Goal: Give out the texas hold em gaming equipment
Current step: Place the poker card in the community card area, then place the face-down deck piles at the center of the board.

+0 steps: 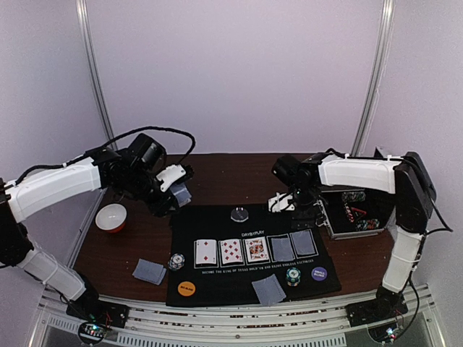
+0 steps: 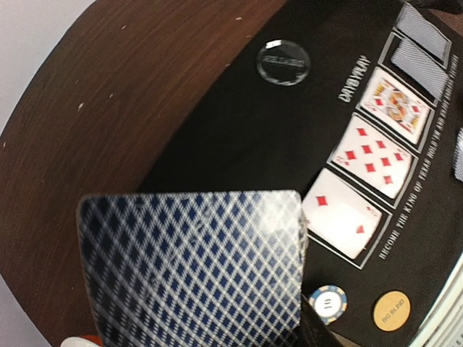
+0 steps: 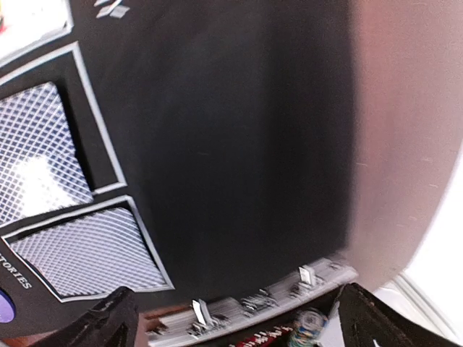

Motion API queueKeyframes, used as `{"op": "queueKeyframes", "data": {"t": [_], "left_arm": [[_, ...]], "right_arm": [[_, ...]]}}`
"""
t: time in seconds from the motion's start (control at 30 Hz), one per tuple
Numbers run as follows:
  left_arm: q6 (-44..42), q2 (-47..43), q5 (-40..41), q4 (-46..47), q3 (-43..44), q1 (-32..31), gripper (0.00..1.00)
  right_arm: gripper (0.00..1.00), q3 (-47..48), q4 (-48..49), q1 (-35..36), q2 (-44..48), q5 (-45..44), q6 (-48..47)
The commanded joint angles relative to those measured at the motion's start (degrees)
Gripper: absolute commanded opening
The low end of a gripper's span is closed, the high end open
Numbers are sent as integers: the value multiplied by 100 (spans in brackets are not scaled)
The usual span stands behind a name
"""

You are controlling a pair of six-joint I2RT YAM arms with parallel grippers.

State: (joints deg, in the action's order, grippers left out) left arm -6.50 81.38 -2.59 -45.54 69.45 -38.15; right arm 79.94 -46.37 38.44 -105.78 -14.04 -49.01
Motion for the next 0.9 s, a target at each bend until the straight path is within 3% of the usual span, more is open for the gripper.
{"op": "queueKeyframes", "data": {"t": [0.0, 0.23, 0.47, 0.67, 0.87], "left_arm": [[680, 188, -21, 673, -273, 679, 41], [1657, 764, 53, 1512, -959, 1461, 41], [2120, 1390, 308, 2068, -1321, 1685, 42], [2320, 1862, 388, 2285, -1418, 1679, 49], [2375, 1945, 582, 2321, -1484, 1683, 64]], "right_arm": [[100, 112, 558, -29, 803, -428, 201], [100, -44, 787, 42, 1515, -383, 444], [100, -310, 823, 243, 2052, -304, 455], [100, -378, 827, 369, 2236, -290, 439], [100, -352, 754, 462, 2247, -344, 393]]}}
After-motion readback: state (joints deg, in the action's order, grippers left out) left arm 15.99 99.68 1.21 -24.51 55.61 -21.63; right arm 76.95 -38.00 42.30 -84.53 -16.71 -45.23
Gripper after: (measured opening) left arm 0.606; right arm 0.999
